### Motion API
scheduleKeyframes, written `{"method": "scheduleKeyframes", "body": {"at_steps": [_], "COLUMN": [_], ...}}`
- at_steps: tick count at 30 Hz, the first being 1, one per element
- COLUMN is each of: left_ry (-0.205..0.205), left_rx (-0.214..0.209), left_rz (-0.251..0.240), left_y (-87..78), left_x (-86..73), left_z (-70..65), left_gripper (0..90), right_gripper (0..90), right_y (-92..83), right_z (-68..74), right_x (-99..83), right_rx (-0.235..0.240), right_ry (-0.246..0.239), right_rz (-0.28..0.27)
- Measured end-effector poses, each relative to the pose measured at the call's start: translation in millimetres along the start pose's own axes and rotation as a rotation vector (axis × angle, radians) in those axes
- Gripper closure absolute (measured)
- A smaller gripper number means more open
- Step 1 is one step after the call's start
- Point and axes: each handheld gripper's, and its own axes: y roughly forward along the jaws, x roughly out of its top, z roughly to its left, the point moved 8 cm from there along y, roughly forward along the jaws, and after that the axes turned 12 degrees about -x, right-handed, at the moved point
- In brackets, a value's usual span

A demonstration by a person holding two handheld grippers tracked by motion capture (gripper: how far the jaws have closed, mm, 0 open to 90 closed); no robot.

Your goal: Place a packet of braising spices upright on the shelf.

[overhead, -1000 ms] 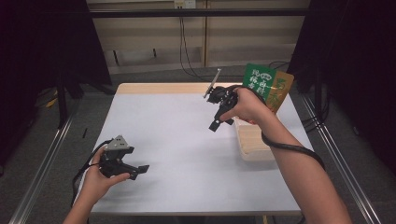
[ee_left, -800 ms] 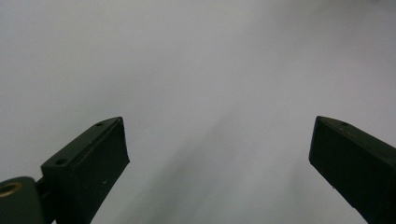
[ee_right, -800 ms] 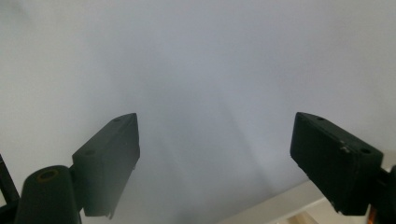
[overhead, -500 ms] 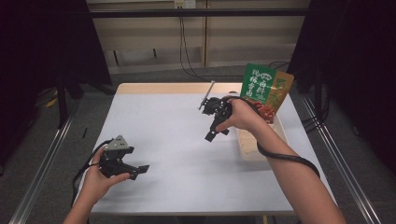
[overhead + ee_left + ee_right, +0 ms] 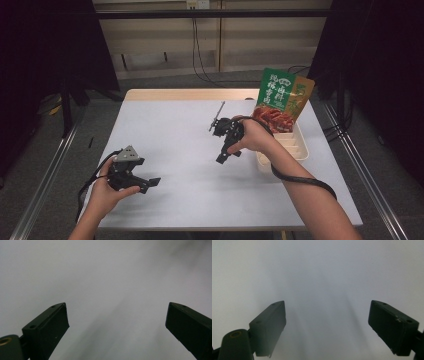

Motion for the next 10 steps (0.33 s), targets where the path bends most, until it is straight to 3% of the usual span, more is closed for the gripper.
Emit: {"method": "scheduleKeyframes", "body": {"at_steps": [6, 10], "left_ry": [-0.004, -0.003], "left_rx": [0.003, 0.006], "left_rz": [-0.014, 0.01], "left_y": [1.2, 1.9], "left_x": [-0.3, -3.6], "left_z": [1.3, 1.1], "left_gripper": [4.3, 4.3], "right_gripper": [13.9, 12.1], "right_y": [6.9, 10.4], "right_z": [7.7, 13.4], "right_x": [-1.8, -4.7], "right_rx": [-0.011, -0.008], "right_ry": [-0.006, 0.0], "right_rz": [-0.011, -0.029]}}
